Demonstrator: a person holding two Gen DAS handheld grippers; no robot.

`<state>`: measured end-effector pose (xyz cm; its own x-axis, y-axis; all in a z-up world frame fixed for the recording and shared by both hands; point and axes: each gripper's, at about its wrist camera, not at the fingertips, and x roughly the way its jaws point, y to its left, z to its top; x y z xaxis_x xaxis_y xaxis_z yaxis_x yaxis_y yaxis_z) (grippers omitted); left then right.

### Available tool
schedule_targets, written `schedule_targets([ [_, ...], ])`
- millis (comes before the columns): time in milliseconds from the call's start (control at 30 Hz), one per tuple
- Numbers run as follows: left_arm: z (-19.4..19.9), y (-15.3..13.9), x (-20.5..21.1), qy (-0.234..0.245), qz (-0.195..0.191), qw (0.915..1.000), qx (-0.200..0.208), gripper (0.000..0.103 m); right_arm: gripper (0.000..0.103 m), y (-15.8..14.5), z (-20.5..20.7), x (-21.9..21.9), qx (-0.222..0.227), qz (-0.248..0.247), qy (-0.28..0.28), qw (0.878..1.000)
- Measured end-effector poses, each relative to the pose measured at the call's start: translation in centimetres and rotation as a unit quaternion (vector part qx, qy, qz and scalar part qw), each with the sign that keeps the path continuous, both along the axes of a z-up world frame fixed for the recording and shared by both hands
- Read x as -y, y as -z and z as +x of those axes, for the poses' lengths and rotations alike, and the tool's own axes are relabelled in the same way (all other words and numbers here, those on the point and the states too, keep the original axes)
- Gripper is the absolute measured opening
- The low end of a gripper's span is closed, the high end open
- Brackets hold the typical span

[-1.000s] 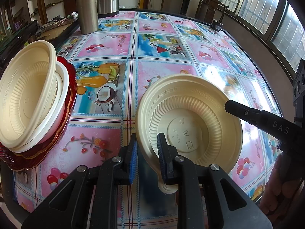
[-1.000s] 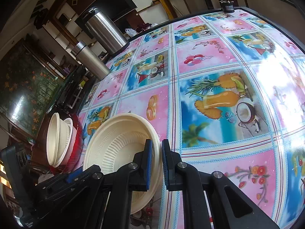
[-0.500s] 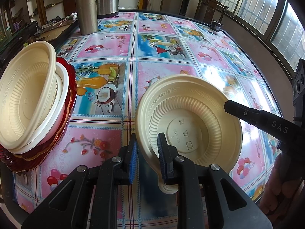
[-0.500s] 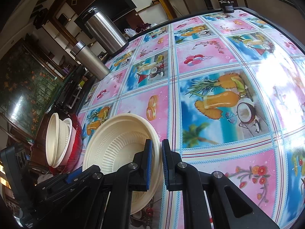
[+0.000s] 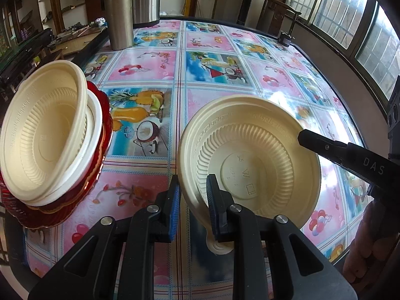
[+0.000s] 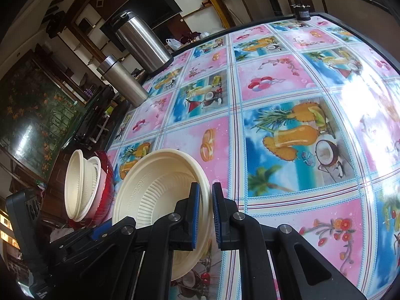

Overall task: Organize plates and bowls
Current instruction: 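Carry both beige bowls over the red plate stack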

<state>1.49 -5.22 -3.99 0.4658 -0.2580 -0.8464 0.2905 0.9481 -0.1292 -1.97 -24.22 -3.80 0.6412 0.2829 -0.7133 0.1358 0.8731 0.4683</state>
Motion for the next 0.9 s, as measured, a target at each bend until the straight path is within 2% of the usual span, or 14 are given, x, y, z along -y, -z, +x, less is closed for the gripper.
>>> schedule_targets([
  [467,0.0,-2.4,-2.0,-0.014,-0.011,0.9994,0.029,0.019,0.01,-2.6,0.1,-1.7,0.022,-0.011,-0.007,1.0],
  [900,0.3,-3.3,-3.5,-0.028,-0.014,0.9987,0.04,0.019,0.01,-5.2,0.7,-3.7,0.047,-0.025,-0.019,0.998],
])
